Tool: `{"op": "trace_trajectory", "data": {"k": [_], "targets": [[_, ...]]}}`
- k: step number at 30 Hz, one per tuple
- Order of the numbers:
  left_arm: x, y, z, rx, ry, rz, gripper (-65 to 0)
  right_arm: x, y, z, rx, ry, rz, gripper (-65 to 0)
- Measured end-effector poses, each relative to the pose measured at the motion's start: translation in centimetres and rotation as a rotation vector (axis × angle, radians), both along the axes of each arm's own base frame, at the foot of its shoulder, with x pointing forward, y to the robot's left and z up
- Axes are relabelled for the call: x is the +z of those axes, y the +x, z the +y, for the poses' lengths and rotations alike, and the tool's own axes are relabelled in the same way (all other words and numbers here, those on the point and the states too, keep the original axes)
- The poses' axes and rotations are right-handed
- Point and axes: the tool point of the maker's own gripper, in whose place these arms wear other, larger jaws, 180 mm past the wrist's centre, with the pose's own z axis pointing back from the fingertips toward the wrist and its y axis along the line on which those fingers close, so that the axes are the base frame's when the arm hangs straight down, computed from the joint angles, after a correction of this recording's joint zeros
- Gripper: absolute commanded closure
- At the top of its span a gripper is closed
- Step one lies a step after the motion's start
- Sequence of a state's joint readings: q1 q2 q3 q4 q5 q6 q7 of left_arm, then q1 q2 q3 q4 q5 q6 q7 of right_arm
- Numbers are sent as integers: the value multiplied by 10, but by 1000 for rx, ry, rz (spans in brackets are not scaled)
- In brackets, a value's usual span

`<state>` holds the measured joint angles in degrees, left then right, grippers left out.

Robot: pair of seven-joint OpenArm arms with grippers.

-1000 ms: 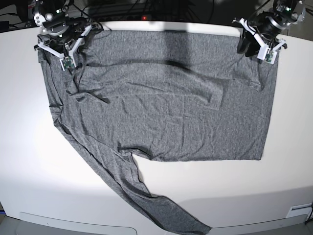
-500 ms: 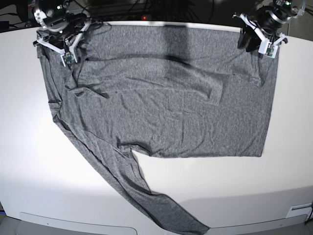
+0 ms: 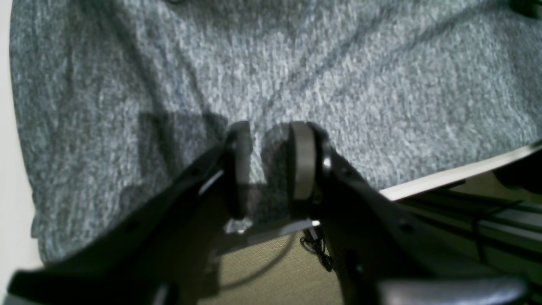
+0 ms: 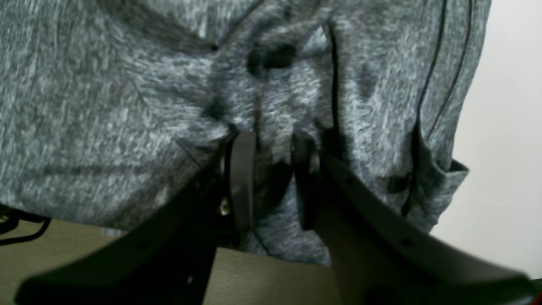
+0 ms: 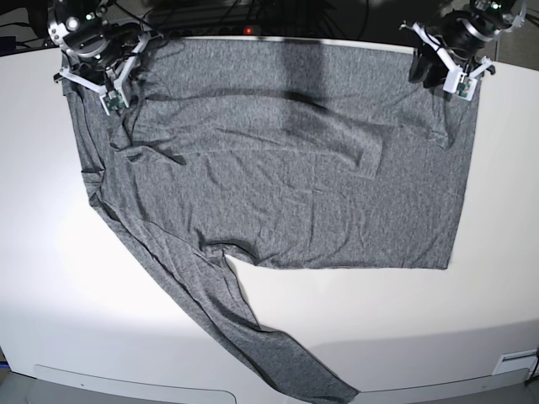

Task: Fold the T-shirt properly
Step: 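Hold the collar edge with both grippers and pull it taut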

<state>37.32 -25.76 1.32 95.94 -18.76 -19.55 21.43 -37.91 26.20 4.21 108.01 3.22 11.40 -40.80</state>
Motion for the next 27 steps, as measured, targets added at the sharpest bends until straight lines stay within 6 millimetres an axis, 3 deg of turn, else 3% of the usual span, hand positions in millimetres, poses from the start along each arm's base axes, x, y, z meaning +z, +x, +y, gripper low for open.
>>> {"op": "trace_trajectory", "data": {"k": [6,27], "targets": [[2,-3,-1,-20,18,12,-159,4,15,0,-2,-1,-29,-164],[1,5,3,-73,100,-25,-159,4,15,5,33,12,-20,-164]]}}
